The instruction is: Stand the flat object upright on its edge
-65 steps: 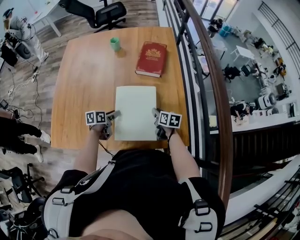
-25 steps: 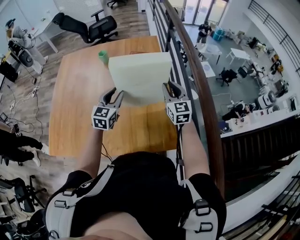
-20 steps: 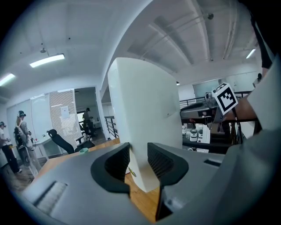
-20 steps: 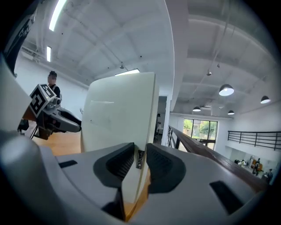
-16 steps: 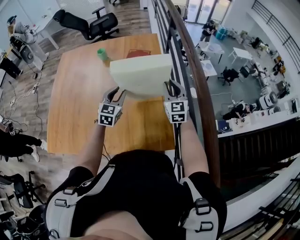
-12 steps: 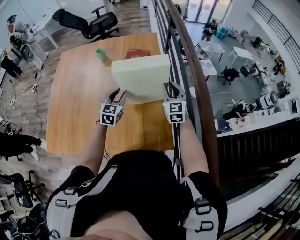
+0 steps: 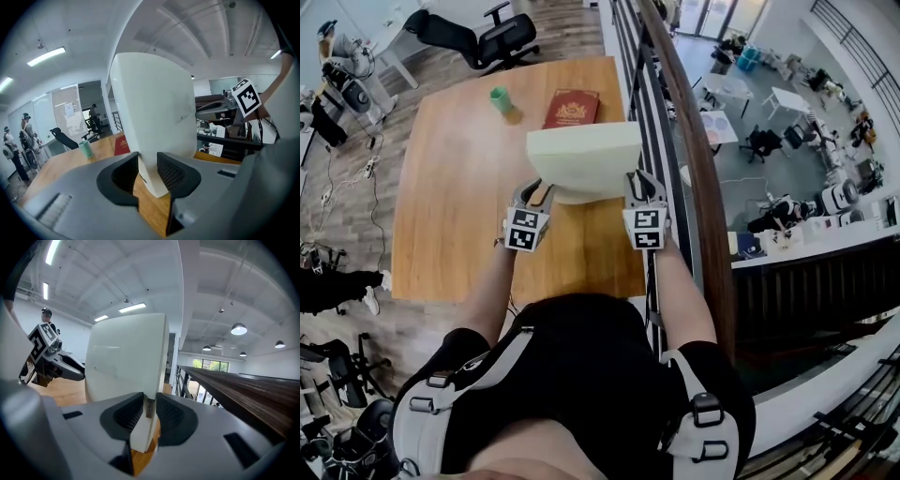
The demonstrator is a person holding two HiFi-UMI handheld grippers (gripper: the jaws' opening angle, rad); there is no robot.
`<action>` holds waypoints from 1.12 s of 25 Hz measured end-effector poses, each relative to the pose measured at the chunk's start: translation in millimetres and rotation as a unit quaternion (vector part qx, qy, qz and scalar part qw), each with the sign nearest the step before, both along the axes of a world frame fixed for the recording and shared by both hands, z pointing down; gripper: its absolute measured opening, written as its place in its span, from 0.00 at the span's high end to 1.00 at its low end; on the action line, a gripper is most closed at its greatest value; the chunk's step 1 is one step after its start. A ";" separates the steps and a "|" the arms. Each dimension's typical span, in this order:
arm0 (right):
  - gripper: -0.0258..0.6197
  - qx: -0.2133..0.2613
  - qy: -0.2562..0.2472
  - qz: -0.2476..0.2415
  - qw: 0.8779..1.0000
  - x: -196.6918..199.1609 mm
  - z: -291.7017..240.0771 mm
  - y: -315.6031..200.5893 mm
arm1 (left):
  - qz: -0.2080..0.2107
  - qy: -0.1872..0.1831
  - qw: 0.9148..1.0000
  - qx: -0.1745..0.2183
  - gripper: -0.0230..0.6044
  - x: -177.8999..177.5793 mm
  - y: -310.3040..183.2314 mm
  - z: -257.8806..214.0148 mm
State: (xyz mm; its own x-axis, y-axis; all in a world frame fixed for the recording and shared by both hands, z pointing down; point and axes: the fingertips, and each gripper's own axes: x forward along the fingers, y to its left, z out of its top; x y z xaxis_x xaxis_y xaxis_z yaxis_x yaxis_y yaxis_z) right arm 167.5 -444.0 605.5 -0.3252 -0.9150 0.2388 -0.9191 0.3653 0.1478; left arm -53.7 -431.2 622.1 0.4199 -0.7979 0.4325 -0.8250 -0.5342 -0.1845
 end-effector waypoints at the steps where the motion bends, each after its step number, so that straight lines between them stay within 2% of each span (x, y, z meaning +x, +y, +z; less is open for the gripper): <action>1: 0.82 -0.002 0.000 0.000 1.000 -0.2 0.7 0.0 | -0.001 0.001 1.000 -0.002 0.77 0.0 -1.6 1.3; 9: 0.82 -0.011 -0.004 0.002 1.000 -4.6 3.1 5.9 | 0.002 0.000 1.000 -0.013 0.77 -4.4 -12.0 3.3; 13: 0.82 -0.023 0.002 0.000 1.000 -6.5 2.5 4.2 | -0.001 0.032 0.999 -0.026 0.77 -7.0 -10.3 -0.9; 15: 0.82 -0.022 -0.013 0.009 1.000 -3.5 -2.4 6.3 | -0.006 0.048 0.999 -0.020 0.77 -9.6 -9.0 -8.2; 20: 0.82 0.019 -0.067 0.034 0.997 5.2 -41.2 15.3 | -0.030 0.078 0.996 0.018 0.77 -24.9 -3.2 -40.5; 24: 0.82 0.072 -0.091 0.035 0.993 0.7 -84.5 32.0 | -0.053 0.100 0.991 0.067 0.78 -42.4 8.5 -80.1; 28: 0.84 0.118 -0.112 0.039 0.986 -4.8 -130.1 49.7 | -0.082 0.113 0.981 0.135 0.92 -60.0 24.6 -131.9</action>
